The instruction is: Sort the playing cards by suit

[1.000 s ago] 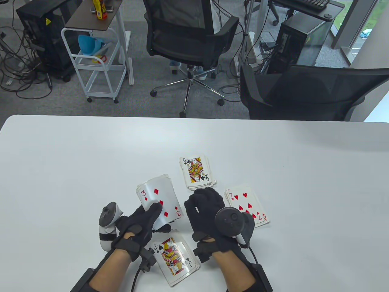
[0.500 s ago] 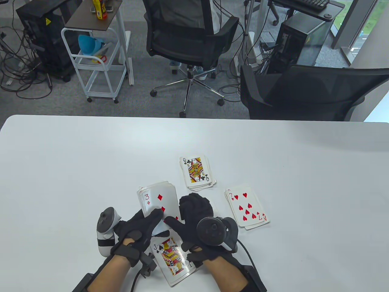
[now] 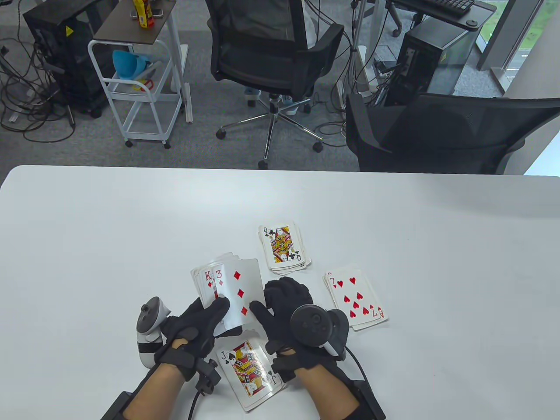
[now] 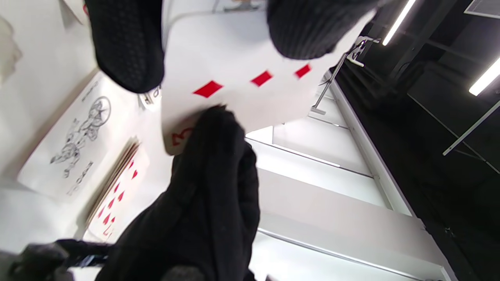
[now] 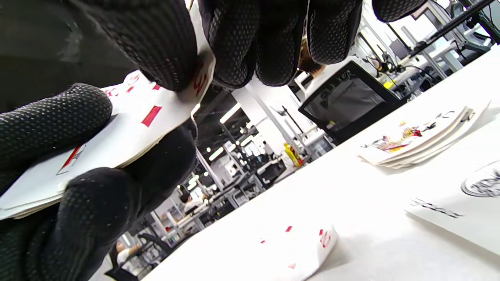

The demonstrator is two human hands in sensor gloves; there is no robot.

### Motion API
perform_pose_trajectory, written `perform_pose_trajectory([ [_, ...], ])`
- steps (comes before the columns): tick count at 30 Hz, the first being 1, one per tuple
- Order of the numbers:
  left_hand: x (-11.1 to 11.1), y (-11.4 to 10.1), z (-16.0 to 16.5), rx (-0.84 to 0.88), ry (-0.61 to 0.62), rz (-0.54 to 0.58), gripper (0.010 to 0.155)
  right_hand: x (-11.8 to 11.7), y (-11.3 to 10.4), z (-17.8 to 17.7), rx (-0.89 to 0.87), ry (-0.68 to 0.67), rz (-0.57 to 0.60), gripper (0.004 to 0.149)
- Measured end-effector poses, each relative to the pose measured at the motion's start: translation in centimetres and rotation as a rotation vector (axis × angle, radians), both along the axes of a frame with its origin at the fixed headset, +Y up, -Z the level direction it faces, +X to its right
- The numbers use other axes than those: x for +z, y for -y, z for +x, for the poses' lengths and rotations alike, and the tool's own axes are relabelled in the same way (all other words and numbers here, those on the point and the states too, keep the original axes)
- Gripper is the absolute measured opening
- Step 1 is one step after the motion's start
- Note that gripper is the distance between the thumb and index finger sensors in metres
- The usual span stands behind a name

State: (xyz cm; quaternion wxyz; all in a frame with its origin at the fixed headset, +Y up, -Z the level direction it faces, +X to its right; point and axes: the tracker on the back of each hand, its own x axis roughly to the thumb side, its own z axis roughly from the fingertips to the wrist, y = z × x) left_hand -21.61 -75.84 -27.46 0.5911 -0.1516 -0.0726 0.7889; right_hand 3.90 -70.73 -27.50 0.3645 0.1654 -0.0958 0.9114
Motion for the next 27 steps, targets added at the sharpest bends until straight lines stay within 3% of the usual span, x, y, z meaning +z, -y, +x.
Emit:
perform_pose_trajectory([
  [5, -0.3, -0.8, -1.8, -0.032, -0.109, 0.067, 0.051, -0.7, 0.0, 0.9, -0.003, 0.072, -0.047, 0.039],
  [10, -0.4, -1.5, -3.2, 0.042, -0.176, 0.096, 0.052, -2.7, 0.2, 1.3, 0.016, 0.136, -0.202, 0.039],
  [17, -0.4, -2.2, -3.9, 0.095, -0.229, 0.139, 0.052, -6.7, 0.1, -5.2, 0.336, 0.010, -0.404, 0.038],
  [20, -0.3, -2.4, -4.3, 0.112, -0.243, 0.148, 0.052, -8.9, 1.3, -8.7, 0.529, -0.019, -0.511, 0.038],
  [24, -0.5, -2.4, -4.6, 0.118, -0.246, 0.143, 0.052, -9.7, 2.8, -10.9, 0.739, 0.043, -0.447, 0.039],
  [27, -0.5, -2.4, -4.6, 0.119, -0.243, 0.142, 0.052, -9.7, 3.5, -11.1, 0.791, 0.071, -0.394, 0.040],
])
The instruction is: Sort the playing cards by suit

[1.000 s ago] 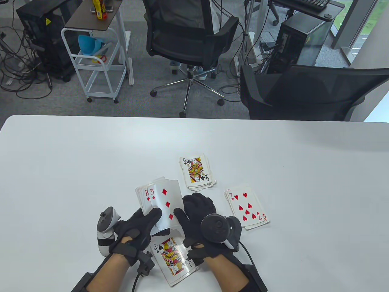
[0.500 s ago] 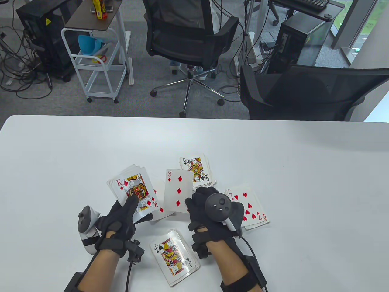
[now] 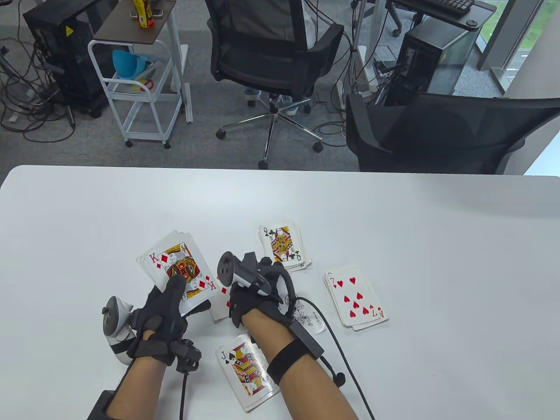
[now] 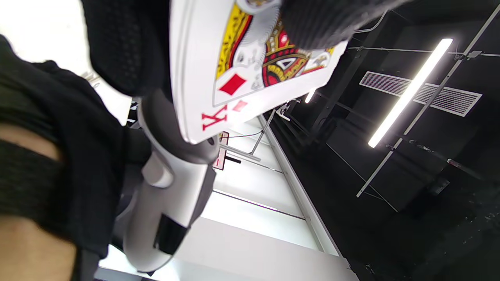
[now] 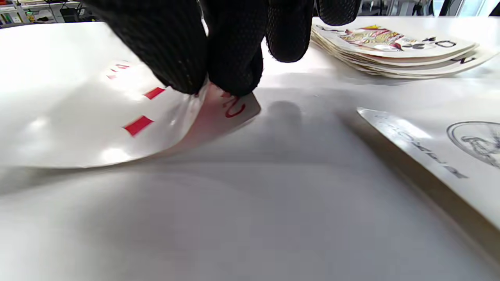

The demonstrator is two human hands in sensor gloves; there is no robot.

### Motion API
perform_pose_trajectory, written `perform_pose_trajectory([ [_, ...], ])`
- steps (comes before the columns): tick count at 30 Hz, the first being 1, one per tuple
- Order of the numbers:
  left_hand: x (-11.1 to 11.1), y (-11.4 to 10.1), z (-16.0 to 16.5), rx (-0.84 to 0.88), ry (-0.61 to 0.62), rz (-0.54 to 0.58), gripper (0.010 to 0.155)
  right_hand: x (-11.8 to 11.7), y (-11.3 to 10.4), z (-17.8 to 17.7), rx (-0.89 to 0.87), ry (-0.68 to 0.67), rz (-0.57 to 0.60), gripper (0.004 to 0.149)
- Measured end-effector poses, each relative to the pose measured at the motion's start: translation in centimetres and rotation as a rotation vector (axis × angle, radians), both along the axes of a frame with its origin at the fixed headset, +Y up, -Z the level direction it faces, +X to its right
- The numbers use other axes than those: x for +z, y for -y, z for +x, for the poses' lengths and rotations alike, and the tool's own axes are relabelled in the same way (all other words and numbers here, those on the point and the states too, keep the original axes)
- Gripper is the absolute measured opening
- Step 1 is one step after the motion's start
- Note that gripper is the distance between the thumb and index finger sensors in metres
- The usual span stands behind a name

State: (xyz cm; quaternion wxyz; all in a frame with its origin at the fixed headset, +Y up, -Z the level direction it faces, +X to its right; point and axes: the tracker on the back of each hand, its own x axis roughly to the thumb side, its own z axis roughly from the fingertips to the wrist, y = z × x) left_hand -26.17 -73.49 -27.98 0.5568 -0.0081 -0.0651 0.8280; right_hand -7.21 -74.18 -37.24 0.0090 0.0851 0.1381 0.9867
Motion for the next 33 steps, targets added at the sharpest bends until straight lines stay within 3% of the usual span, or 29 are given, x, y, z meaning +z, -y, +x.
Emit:
perform_pose_trajectory([
  [5, 0.1, 0.2, 0.5, -0.023, 0.019, -0.014, 0.052, 1.8, -2.0, 2.7, -0.157, 0.006, 0.113, 0.041],
  [9, 0.1, 0.7, 1.3, -0.081, 0.047, -0.031, 0.052, 4.6, -4.1, 7.0, -0.453, 0.004, 0.234, 0.044],
  [14, 0.1, 1.1, 2.6, -0.147, 0.103, -0.048, 0.051, 7.7, -4.4, 10.7, -0.767, -0.009, 0.374, 0.048],
  [21, 0.4, 1.5, 4.4, -0.269, 0.170, -0.052, 0.051, 9.6, -4.7, 10.3, -0.769, -0.093, 0.436, 0.052],
  [28, 0.7, 1.7, 5.1, -0.265, 0.186, -0.061, 0.050, 9.9, -4.3, 9.8, -0.747, -0.139, 0.448, 0.060],
  [33, 0.5, 2.0, 5.6, -0.258, 0.196, -0.060, 0.049, 10.1, -4.3, 9.5, -0.713, -0.148, 0.476, 0.057],
])
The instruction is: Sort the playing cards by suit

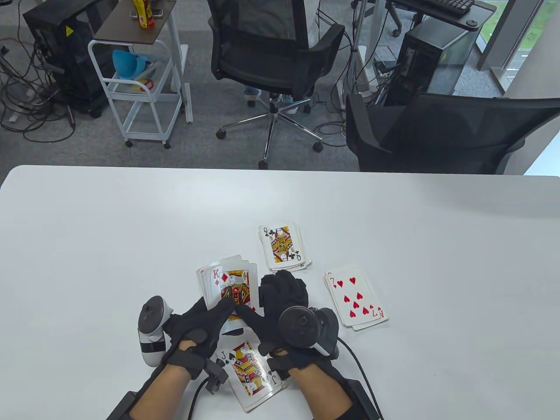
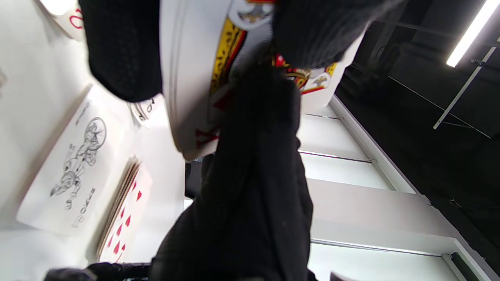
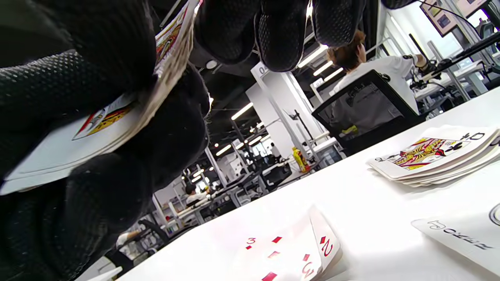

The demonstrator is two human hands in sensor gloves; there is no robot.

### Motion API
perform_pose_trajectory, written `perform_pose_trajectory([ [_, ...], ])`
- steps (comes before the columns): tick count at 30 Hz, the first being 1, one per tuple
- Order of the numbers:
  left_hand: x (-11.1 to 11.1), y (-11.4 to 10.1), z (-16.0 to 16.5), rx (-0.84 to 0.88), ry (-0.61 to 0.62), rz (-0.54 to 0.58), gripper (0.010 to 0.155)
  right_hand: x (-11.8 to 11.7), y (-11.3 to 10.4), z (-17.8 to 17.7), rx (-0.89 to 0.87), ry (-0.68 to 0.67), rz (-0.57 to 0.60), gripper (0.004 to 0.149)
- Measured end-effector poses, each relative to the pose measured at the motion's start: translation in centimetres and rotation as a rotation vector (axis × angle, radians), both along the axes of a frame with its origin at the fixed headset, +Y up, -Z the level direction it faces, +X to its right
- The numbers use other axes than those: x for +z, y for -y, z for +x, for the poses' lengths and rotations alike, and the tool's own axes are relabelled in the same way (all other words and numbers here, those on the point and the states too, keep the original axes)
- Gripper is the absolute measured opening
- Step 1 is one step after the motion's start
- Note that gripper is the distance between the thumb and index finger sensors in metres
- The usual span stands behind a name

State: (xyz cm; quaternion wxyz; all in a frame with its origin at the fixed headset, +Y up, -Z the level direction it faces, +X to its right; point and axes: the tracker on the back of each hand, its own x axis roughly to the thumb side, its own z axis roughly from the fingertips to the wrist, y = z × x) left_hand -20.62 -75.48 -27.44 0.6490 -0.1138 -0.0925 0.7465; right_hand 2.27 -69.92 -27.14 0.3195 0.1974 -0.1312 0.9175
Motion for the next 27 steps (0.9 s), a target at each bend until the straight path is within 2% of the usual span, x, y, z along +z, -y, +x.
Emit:
perform_pose_trajectory([
  [4, 0.1, 0.5, 0.0, 0.034, -0.008, -0.031, 0.050, 0.2, -0.1, -0.3, -0.025, -0.004, 0.057, 0.049],
  [7, -0.1, 0.8, -0.1, 0.044, 0.002, -0.044, 0.050, 0.3, -0.1, -0.3, -0.068, 0.008, 0.055, 0.044],
  [11, 0.5, 0.8, 0.5, 0.149, 0.032, -0.110, 0.051, 0.6, -0.6, 0.0, -0.090, 0.015, 0.067, 0.041],
  [15, 0.7, 0.1, 0.8, 0.164, 0.050, -0.072, 0.052, 0.9, -1.2, 0.5, -0.117, 0.037, 0.100, 0.039],
  [21, 0.4, 0.5, -0.1, 0.228, 0.037, -0.110, 0.053, 0.2, -0.3, 0.7, -0.122, 0.054, 0.046, 0.043],
  [23, 0.5, 0.5, -0.7, 0.226, 0.018, -0.106, 0.053, 0.2, -0.2, 0.4, -0.087, 0.027, -0.061, 0.046],
  [24, 0.4, 0.4, -0.9, 0.227, 0.015, -0.106, 0.052, 0.2, -0.2, 0.4, -0.085, 0.011, -0.078, 0.045],
  [27, 0.3, 0.4, -1.2, 0.221, 0.012, -0.106, 0.051, 0.2, -0.2, 0.2, -0.114, 0.007, -0.078, 0.043],
])
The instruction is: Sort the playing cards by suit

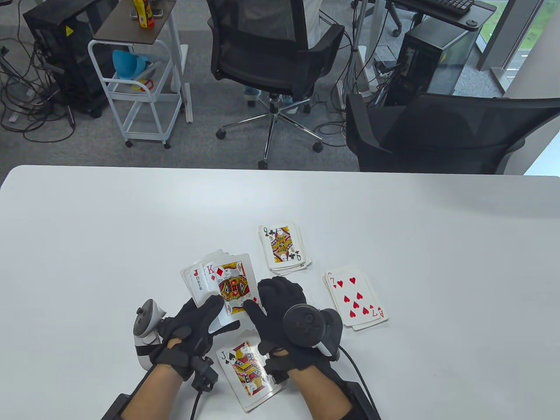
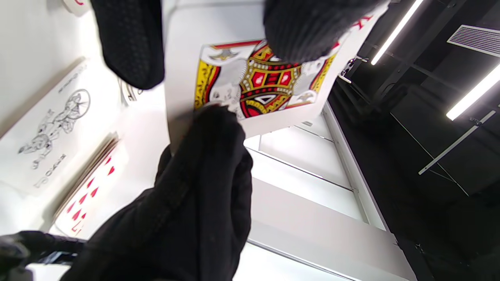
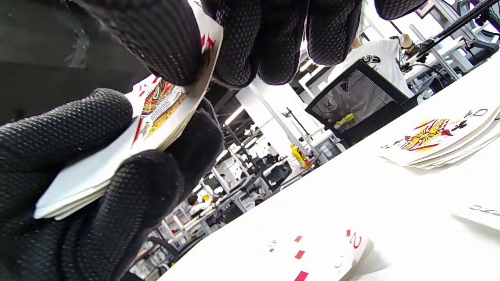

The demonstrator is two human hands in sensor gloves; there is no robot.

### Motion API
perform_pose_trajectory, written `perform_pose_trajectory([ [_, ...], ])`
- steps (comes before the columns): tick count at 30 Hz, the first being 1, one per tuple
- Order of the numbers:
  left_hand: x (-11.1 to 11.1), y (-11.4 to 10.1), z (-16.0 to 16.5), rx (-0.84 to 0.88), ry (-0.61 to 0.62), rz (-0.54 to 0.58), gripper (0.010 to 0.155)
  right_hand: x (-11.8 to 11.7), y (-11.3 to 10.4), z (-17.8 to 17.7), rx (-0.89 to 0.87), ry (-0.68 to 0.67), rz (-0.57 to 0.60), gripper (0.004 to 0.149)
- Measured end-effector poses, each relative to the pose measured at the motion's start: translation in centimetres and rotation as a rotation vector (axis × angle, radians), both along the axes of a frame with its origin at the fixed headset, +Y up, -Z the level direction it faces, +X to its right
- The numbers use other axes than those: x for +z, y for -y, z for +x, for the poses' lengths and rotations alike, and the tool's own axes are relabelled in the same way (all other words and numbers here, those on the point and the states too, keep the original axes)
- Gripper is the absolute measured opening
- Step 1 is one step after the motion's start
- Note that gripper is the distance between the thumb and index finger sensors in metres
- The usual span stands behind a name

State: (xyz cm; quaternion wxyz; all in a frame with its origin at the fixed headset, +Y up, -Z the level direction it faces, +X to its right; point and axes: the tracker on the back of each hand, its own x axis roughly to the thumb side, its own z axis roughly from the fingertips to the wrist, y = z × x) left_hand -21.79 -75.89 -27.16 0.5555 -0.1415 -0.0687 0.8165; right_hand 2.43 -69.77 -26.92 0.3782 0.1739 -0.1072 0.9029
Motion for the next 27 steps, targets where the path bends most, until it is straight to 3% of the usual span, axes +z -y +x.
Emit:
perform_pose_trajectory([
  [15, -0.6, -0.7, -2.8, 0.002, -0.170, 0.039, 0.051, -2.0, 1.8, 2.6, -0.035, 0.137, -0.156, 0.038],
  [23, -0.6, -1.8, -3.5, 0.041, -0.223, 0.105, 0.052, -3.1, 2.2, 0.0, 0.122, 0.098, -0.225, 0.039],
  [27, -0.7, -2.1, -4.3, 0.077, -0.267, 0.134, 0.051, -5.1, 1.4, -2.9, 0.330, 0.038, -0.337, 0.038],
])
